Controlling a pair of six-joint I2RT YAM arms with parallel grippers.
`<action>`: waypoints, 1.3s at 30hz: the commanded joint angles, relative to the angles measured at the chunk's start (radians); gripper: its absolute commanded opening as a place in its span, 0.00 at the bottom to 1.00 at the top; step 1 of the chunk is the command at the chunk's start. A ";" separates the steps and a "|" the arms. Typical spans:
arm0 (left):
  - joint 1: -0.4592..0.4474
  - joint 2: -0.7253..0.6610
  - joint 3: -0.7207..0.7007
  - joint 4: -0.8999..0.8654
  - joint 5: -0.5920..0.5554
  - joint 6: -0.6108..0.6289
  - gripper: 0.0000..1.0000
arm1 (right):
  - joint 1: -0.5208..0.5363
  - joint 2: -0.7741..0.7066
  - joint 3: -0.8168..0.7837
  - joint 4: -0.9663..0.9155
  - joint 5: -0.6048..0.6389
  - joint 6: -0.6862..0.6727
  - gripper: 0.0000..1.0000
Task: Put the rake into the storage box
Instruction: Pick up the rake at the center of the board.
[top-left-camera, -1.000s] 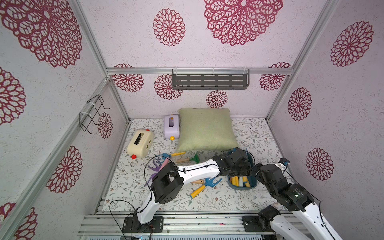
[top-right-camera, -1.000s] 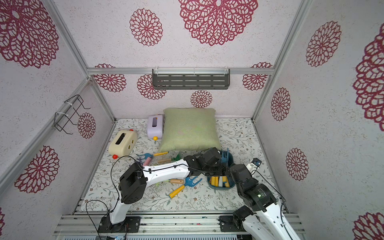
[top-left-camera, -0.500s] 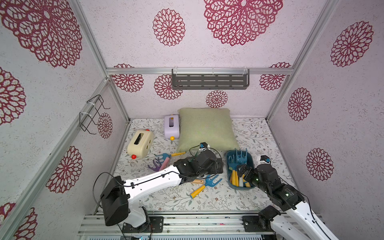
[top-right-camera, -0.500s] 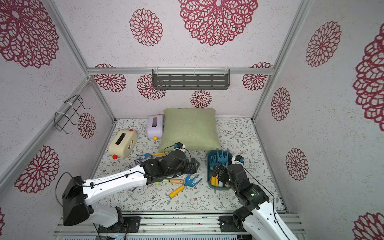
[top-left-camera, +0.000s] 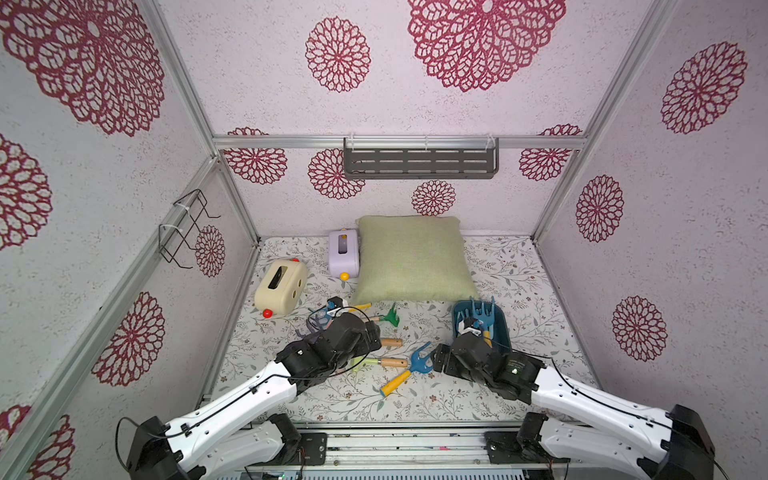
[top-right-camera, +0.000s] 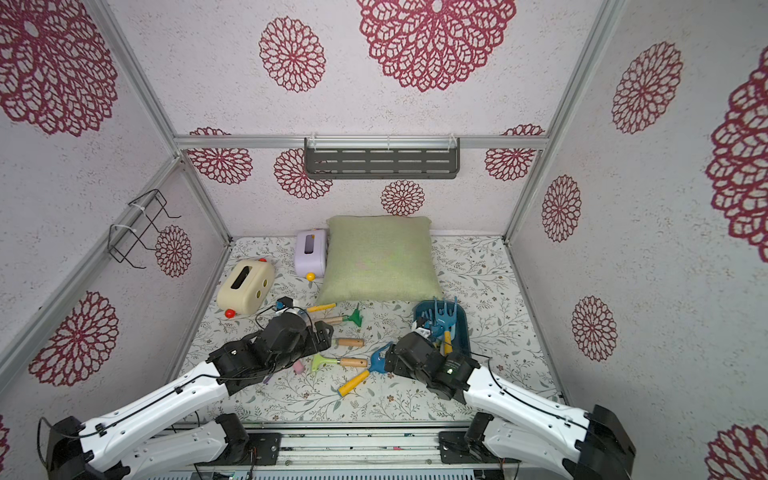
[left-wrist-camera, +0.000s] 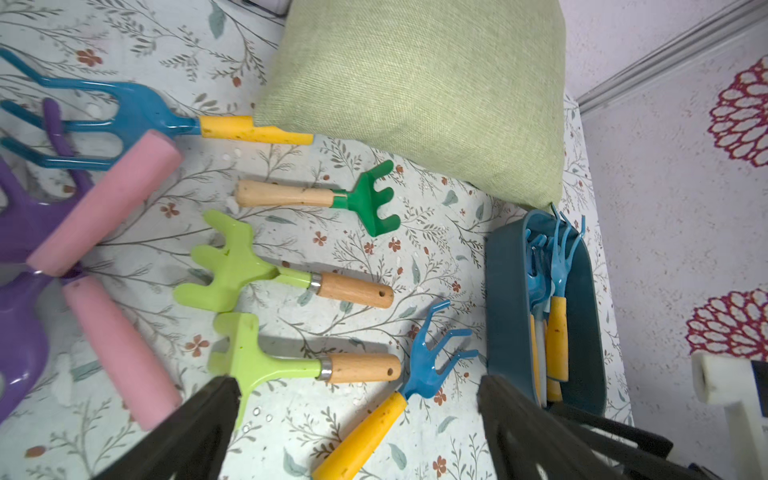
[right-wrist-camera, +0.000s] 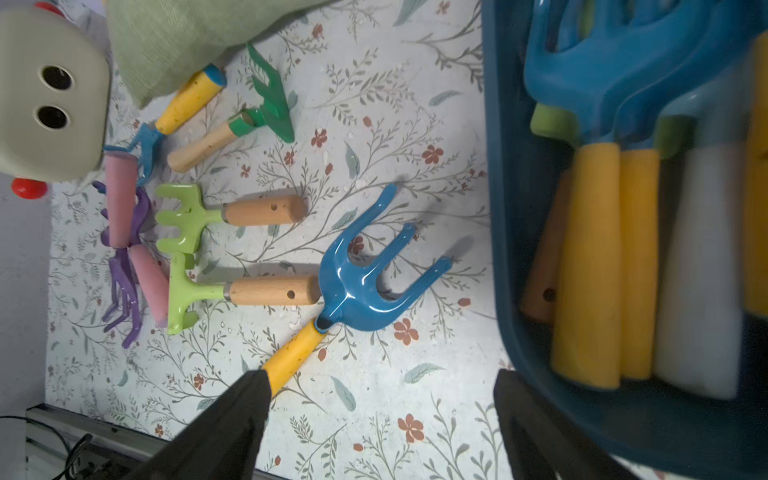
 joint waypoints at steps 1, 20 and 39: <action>0.036 -0.063 -0.046 -0.052 -0.031 -0.012 0.97 | 0.057 0.098 0.077 -0.032 0.073 0.099 0.87; 0.101 -0.244 -0.180 -0.088 -0.015 -0.029 0.97 | 0.175 0.573 0.346 -0.047 -0.053 0.242 0.66; 0.121 -0.239 -0.184 -0.081 0.001 -0.026 0.97 | 0.156 0.819 0.535 -0.212 -0.102 0.229 0.25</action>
